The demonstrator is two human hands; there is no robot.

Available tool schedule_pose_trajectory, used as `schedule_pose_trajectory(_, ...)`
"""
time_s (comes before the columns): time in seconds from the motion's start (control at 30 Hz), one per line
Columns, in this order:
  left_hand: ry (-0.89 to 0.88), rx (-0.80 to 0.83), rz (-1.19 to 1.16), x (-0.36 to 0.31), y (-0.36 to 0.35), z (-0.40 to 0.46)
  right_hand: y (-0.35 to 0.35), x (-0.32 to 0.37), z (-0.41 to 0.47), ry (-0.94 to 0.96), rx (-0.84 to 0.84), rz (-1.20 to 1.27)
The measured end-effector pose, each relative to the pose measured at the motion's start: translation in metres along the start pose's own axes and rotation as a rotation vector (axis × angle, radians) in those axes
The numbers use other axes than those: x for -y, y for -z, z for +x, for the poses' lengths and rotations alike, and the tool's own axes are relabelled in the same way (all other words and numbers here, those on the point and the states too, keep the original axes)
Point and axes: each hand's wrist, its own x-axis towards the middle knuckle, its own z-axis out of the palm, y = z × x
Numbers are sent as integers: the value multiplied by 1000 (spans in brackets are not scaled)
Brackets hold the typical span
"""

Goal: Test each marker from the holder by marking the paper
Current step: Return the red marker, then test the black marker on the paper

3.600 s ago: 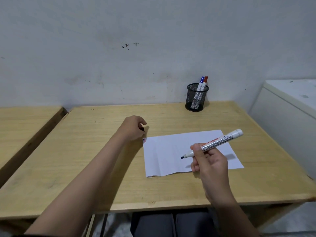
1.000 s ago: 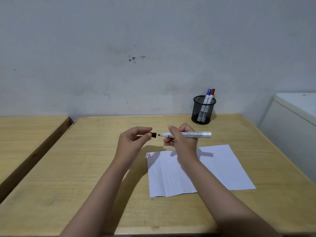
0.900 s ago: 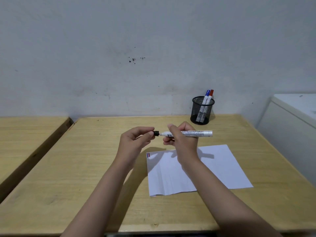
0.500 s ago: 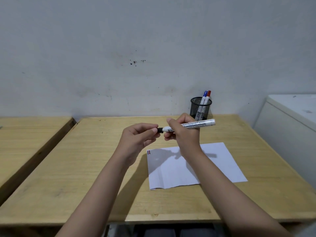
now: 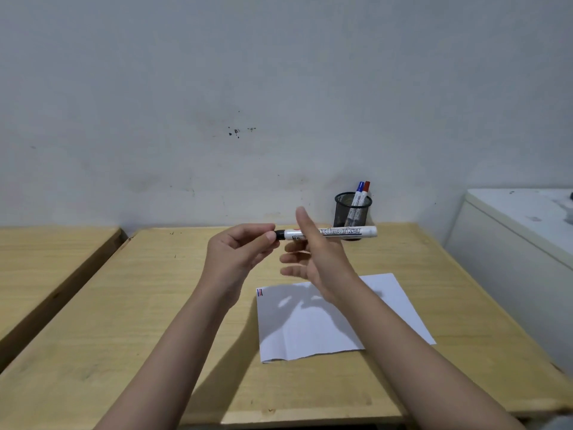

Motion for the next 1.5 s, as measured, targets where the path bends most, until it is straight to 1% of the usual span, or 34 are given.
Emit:
schedule_pose_trajectory(0.03, -50, -44, 41, -1, -1, 4, 4, 3, -2, -106, 68, -54)
schedule_pose_trajectory(0.07, -95, -85, 97, -1, -2, 7, 9, 5, -4, -144, 120, -136)
schedule_pose_trajectory(0.1, -135, -118, 162, -1, -4, 11, 13, 7, -6, -111, 147, -217)
schedule_pose_trajectory(0.13, -167, -137, 227, 0, -6, 15, 17, 10, -7, -7, 137, -289)
schedule_pose_trajectory(0.17, -190, -144, 281, 0, -9, 18, 21, 13, -8, 140, 86, -351)
schedule_pose_trajectory(0.23, -207, -138, 347, 0, -18, 25, 33, 21, -4, 460, -82, -543)
schedule_pose_trajectory(0.27, -205, -128, 372, 0, -23, 29, 40, 24, 0, 565, -143, -662)
schedule_pose_trajectory(0.33, -206, -101, 411, 0, -36, 35, 51, 29, 8, 671, -171, -827)
schedule_pose_trajectory(0.43, -217, -52, 410, 2, -57, 47, 65, 30, 21, 748, -162, -857)
schedule_pose_trajectory(0.57, -228, 4, 400, 9, -83, 75, 85, 39, 41, 790, -174, -856)
schedule_pose_trajectory(0.63, -237, 6, 434, 17, -94, 95, 100, 50, 58, 838, -246, -864)
schedule_pose_trajectory(0.7, -250, 1, 490, 31, -103, 117, 116, 66, 79, 876, -359, -815)
schedule_pose_trajectory(0.83, -259, 60, 741, 69, -114, 159, 145, 102, 123, 864, -580, -677)
schedule_pose_trajectory(0.93, -230, 125, 873, 98, -125, 183, 158, 110, 158, 845, -668, -676)
schedule_pose_trajectory(1.0, -217, 140, 919, 112, -133, 194, 164, 105, 178, 795, -661, -727)
schedule_pose_trajectory(1.1, -242, 116, 938, 126, -140, 202, 170, 88, 197, 677, -592, -856)
schedule_pose_trajectory(1.2, -265, 69, 879, 134, -141, 205, 177, 67, 210, 557, -540, -947)
schedule_pose_trajectory(1.3, -271, 63, 848, 138, -139, 206, 184, 49, 216, 450, -517, -986)
schedule_pose_trajectory(1.43, -254, 59, 880, 139, -140, 204, 188, 34, 215, 402, -481, -1046)
schedule_pose_trajectory(1.5, -258, 72, 948, 135, -142, 201, 186, 34, 211, 385, -469, -1054)
